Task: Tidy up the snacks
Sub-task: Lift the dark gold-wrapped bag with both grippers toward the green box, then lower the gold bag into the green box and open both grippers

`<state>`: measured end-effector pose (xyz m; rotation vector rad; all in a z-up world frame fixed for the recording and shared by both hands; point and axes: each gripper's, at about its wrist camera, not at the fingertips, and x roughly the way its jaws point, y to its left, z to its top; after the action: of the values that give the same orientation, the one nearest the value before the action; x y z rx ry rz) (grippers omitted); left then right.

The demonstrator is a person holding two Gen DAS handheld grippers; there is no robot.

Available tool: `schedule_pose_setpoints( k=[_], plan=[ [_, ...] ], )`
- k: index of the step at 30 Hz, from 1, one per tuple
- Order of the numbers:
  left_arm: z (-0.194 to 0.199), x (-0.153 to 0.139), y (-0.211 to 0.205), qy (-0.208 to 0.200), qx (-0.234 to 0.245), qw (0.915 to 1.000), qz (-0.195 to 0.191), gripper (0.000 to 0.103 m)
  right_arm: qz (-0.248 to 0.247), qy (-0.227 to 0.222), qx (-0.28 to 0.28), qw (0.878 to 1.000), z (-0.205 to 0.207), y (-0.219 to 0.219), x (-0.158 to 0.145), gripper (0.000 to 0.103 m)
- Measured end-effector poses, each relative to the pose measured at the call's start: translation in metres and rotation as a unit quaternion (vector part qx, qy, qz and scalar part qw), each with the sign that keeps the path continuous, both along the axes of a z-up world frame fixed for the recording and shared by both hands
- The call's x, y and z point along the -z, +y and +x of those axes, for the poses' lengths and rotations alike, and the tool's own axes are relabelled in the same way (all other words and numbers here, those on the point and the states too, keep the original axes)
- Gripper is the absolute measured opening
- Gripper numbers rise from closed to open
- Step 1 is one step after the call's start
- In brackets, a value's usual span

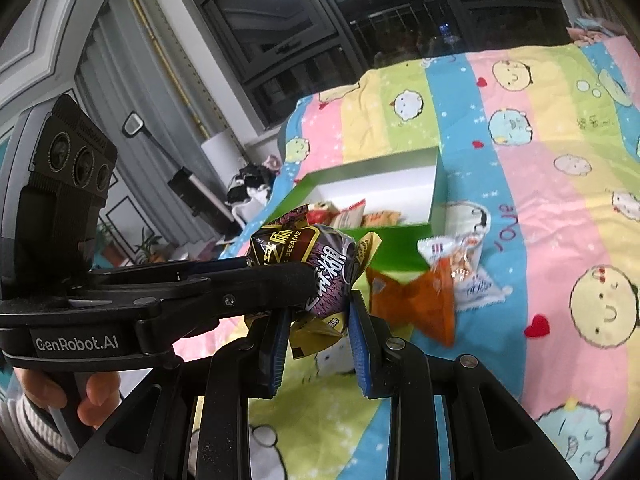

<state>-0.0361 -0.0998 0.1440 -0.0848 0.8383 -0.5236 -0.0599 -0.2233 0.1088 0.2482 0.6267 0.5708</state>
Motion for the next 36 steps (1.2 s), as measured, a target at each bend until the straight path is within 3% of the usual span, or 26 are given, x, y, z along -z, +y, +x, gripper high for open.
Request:
schedule_pose_setpoints(
  k=[13, 18, 36],
  plan=[
    [0.059, -0.013, 0.011, -0.01, -0.007, 0.9997, -0.019, 0.035, -0.005, -0.017, 0.011, 1.0, 0.056, 0.006, -0.017, 0.03],
    [0.09, -0.009, 0.024, 0.011, -0.018, 0.999, -0.04, 0.035, -0.011, -0.013, 0.01, 1.0, 0.085, 0.016, -0.017, 0.03],
    [0.17, 0.048, 0.069, 0.083, -0.076, 0.9912, -0.07, 0.036, -0.068, 0.06, -0.004, 0.996, 0.172, 0.061, 0.018, 0.03]
  ],
)
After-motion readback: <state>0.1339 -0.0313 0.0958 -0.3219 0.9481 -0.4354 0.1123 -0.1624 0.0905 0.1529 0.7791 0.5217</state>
